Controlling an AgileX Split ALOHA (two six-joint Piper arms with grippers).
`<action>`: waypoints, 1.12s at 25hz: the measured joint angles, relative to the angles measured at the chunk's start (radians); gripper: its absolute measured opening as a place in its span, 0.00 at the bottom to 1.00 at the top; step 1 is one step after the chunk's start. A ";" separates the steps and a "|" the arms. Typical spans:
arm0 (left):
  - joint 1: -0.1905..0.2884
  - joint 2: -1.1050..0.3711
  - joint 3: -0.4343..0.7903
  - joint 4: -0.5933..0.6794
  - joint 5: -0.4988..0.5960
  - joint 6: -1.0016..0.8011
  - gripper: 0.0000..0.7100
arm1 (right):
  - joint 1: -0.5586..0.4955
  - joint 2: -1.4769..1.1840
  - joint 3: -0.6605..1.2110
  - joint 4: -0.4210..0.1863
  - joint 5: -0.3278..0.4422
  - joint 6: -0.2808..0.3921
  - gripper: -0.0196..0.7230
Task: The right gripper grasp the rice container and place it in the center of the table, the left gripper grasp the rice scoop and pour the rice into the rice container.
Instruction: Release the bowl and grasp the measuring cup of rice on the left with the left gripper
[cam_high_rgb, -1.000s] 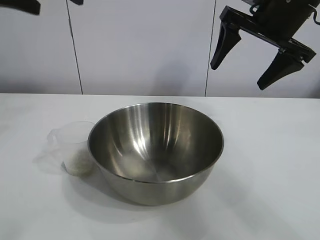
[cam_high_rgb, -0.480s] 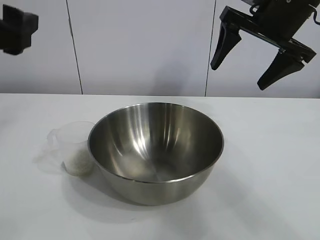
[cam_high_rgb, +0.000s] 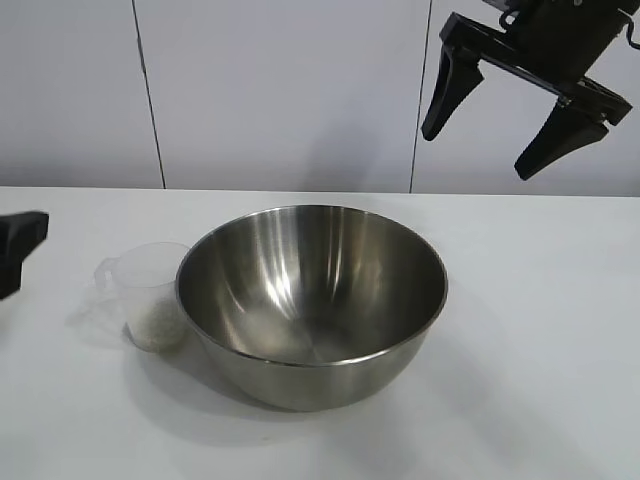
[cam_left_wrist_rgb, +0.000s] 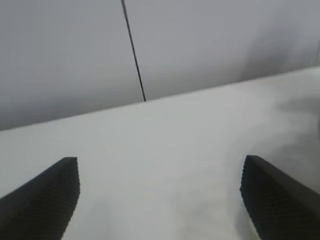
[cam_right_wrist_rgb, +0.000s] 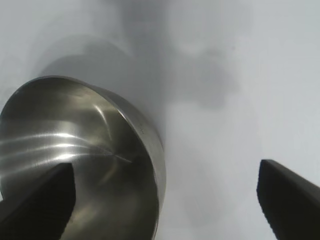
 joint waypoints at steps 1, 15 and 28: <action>0.000 0.018 0.000 0.005 0.000 0.000 0.88 | 0.000 0.000 0.000 0.000 0.000 0.000 0.95; 0.000 0.320 -0.072 0.016 -0.017 0.001 0.81 | 0.000 0.000 0.000 -0.004 -0.006 0.000 0.95; 0.000 0.467 -0.198 0.018 -0.027 0.002 0.81 | 0.000 0.000 0.000 -0.015 -0.006 0.000 0.95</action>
